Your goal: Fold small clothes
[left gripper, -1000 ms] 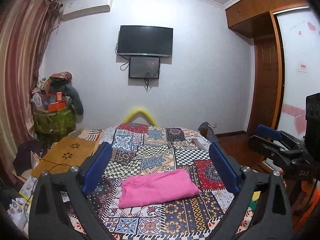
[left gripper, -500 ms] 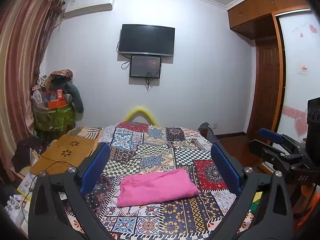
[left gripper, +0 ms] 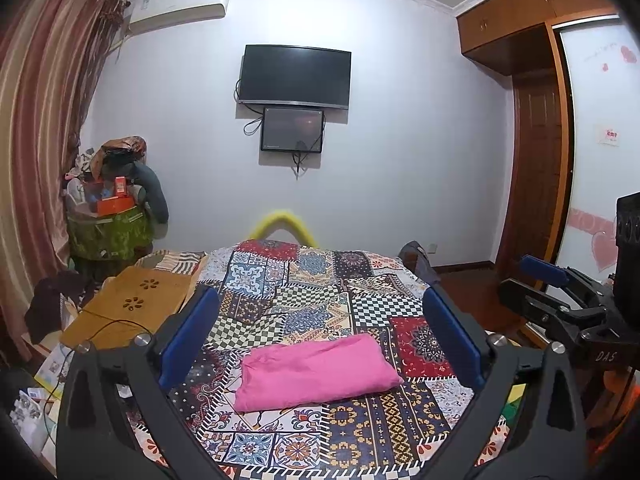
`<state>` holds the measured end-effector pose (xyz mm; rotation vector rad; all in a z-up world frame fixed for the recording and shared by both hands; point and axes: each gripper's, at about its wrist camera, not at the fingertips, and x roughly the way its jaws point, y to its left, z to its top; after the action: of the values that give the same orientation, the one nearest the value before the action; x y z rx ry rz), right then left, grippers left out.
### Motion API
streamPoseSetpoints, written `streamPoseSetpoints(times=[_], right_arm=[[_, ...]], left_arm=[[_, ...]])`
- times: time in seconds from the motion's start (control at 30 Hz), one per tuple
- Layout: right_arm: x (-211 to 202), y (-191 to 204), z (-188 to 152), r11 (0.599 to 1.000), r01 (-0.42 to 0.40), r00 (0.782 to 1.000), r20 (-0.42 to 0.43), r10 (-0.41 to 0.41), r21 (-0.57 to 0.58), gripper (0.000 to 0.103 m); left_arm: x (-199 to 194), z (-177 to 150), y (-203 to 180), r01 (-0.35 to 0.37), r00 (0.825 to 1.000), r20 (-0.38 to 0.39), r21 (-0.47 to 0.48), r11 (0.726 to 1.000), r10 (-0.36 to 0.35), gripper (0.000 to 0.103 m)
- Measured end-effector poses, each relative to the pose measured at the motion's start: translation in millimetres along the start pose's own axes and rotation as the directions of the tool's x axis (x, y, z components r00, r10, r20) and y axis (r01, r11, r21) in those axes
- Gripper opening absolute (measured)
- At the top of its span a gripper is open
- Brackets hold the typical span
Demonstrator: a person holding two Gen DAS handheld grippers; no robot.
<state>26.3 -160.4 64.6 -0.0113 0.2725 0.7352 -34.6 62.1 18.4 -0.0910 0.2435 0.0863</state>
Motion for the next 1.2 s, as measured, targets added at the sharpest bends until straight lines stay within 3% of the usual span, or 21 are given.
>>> streamPoseSetpoints(times=[1.2], right_arm=[[-1.3, 0.4, 1.8, 1.0, 0.008, 1.0, -0.003, -0.008, 0.024, 0.102]], left_arm=[[-0.6, -0.3, 3.9, 0.06, 0.998, -0.016, -0.006, 0.998, -0.06, 0.103]])
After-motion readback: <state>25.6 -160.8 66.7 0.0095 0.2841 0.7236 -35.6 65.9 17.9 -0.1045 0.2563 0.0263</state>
